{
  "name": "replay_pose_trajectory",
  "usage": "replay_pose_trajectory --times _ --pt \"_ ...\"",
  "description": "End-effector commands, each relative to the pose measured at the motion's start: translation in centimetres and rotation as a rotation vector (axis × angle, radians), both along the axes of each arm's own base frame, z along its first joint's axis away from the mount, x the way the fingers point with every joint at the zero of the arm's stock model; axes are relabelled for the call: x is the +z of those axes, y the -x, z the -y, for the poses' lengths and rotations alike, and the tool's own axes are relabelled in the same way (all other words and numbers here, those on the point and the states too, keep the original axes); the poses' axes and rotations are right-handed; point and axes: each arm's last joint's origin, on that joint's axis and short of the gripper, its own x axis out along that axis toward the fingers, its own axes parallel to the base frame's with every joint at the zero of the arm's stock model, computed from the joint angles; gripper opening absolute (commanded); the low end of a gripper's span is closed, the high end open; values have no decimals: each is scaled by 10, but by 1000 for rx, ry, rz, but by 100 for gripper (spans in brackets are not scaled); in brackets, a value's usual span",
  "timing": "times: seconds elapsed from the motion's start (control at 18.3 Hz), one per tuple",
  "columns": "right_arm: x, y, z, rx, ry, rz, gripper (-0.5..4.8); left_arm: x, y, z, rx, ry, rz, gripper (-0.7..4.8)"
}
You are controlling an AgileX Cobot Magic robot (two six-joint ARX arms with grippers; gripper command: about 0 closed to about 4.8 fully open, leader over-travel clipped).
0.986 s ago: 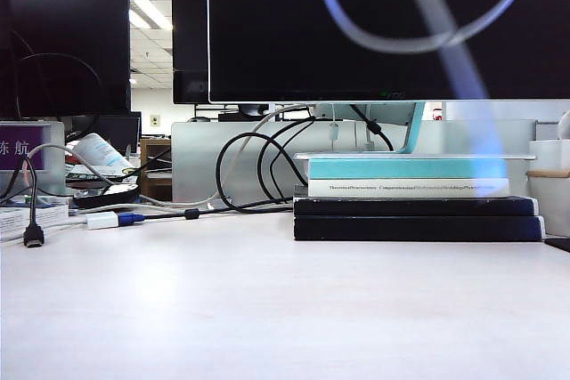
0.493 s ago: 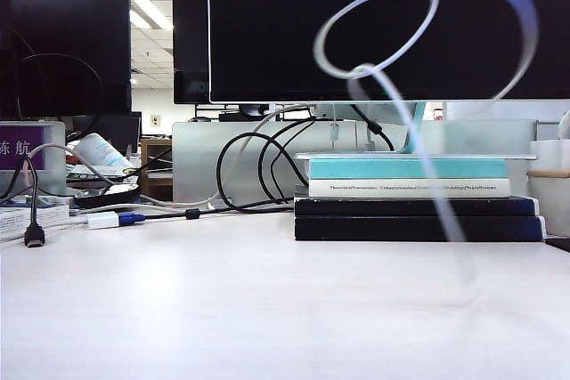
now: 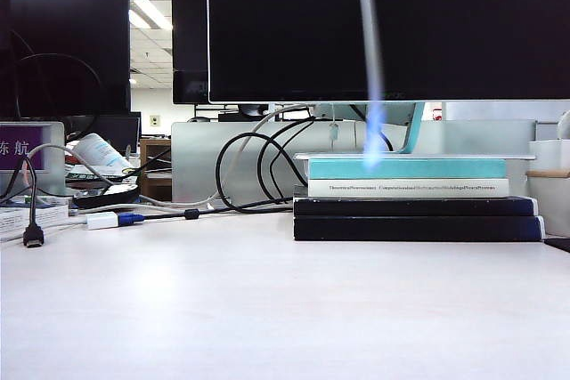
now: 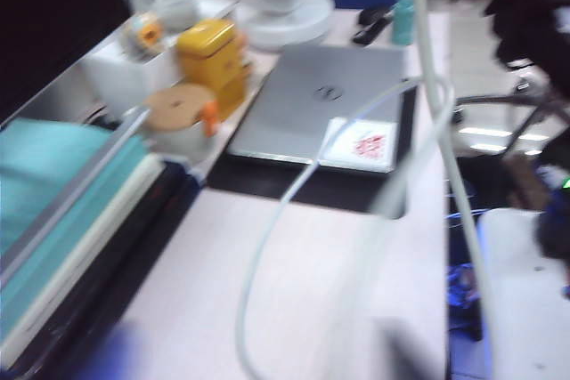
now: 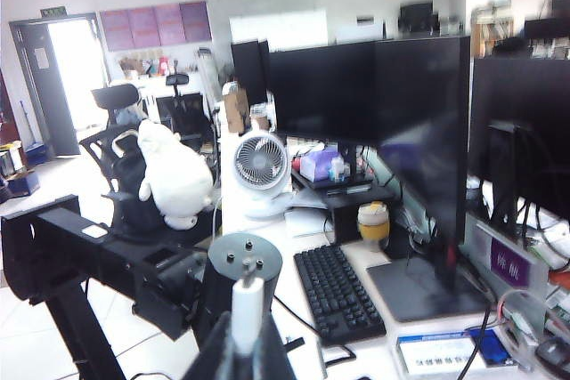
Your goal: Unfold the white charging cable into a straight cable.
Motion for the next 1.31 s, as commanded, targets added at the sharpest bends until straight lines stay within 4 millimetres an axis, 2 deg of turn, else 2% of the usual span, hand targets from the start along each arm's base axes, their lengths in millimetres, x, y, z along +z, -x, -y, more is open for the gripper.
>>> replay_pose_trajectory --times 0.05,0.22,0.27,0.38,0.6,0.66,0.71,0.82,0.99,1.04,1.15,1.2,1.31 --pt "3 3 1 12 -10 -3 -5 5 1 1 -47 44 11 -5" --pt "3 4 1 29 -2 -1 -5 6 1 1 -57 53 9 -5" --pt "2 3 1 29 1 -12 -5 13 0 2 -54 112 41 -5" --pt "-5 0 0 28 26 -89 -5 26 -1 4 -49 221 90 -5" --pt "-16 -10 -4 24 63 -180 -5 30 0 4 -96 257 120 -5" --pt "-20 -14 -5 21 81 -207 -5 33 1 4 -97 272 129 -5" --pt "-37 -20 -7 13 151 -291 -5 39 4 1 -110 308 159 -5" --pt "-54 -22 -7 -17 229 -307 -5 46 9 -4 -116 334 187 -5" --pt "-67 -23 -5 -156 328 -310 6 60 18 -12 -128 362 217 -5" --pt "-67 -23 -5 -157 325 -302 75 62 19 -12 -134 363 218 -5" --pt "-65 -22 -5 -138 317 -288 268 62 19 -12 -142 360 213 -5" --pt "-64 -22 -5 -114 306 -276 344 61 18 -12 -133 353 207 -5" --pt "-59 -22 -5 -121 292 -240 408 60 18 -12 -125 345 203 -5"
